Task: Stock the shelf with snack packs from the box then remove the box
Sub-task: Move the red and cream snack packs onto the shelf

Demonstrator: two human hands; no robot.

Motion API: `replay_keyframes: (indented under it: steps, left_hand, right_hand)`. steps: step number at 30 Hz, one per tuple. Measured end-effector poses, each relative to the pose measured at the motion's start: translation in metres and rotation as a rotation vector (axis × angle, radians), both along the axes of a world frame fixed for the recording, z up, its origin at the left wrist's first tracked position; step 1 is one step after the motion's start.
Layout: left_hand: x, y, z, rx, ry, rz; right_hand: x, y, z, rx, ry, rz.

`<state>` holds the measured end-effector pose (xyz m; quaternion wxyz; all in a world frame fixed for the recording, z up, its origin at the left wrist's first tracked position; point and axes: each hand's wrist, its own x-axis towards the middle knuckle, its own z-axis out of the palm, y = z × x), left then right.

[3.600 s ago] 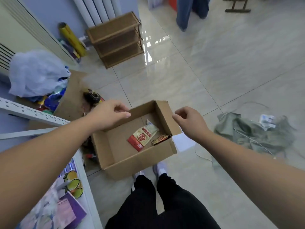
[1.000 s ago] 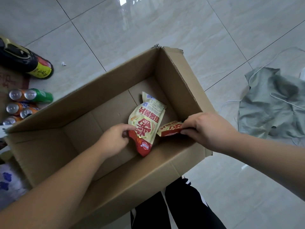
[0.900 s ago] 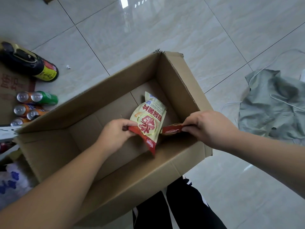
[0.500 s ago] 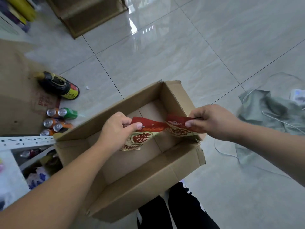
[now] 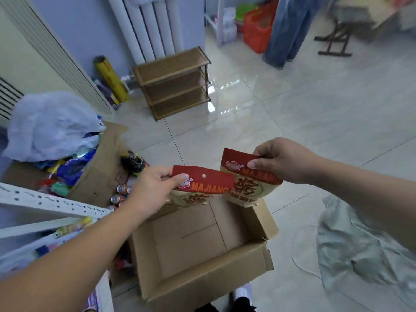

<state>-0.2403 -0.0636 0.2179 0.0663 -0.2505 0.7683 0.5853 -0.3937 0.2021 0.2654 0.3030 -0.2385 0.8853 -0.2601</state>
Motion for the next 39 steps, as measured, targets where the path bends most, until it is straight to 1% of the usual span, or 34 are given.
replay_keyframes:
  steps: [2, 7, 10, 12, 18, 22, 26, 30, 34, 39]
  left_hand:
    - [-0.002, -0.009, 0.042, 0.013, 0.035, 0.068]
    - [0.002, -0.037, 0.15, -0.019, 0.116, 0.142]
    - [0.013, -0.053, 0.22, -0.118, 0.183, 0.21]
    - [0.026, -0.068, 0.255, -0.188, 0.22, 0.24]
    - [0.076, -0.094, 0.355, -0.364, 0.287, 0.375]
    - [0.123, -0.103, 0.409, -0.467, 0.32, 0.469]
    - [0.182, -0.099, 0.447, -0.55, 0.325, 0.622]
    - [0.244, -0.084, 0.471, -0.605, 0.34, 0.768]
    - [0.304, -0.057, 0.48, -0.64, 0.335, 0.948]
    - [0.375, -0.019, 0.469, -0.659, 0.287, 1.146]
  right_hand:
    - [-0.006, -0.014, 0.044, -0.011, 0.031, 0.021]
    - [-0.016, -0.051, 0.148, -0.048, 0.115, 0.113]
    - [-0.019, -0.075, 0.209, -0.067, 0.193, 0.2]
    - [-0.018, -0.092, 0.247, -0.072, 0.268, 0.26]
    - [0.001, -0.155, 0.35, -0.112, 0.385, 0.464]
    - [0.026, -0.19, 0.404, -0.18, 0.474, 0.607]
    - [0.059, -0.217, 0.451, -0.256, 0.536, 0.758]
    - [0.097, -0.24, 0.48, -0.333, 0.569, 0.92]
    - [0.146, -0.266, 0.49, -0.405, 0.584, 1.069]
    - [0.223, -0.287, 0.483, -0.463, 0.57, 1.266]
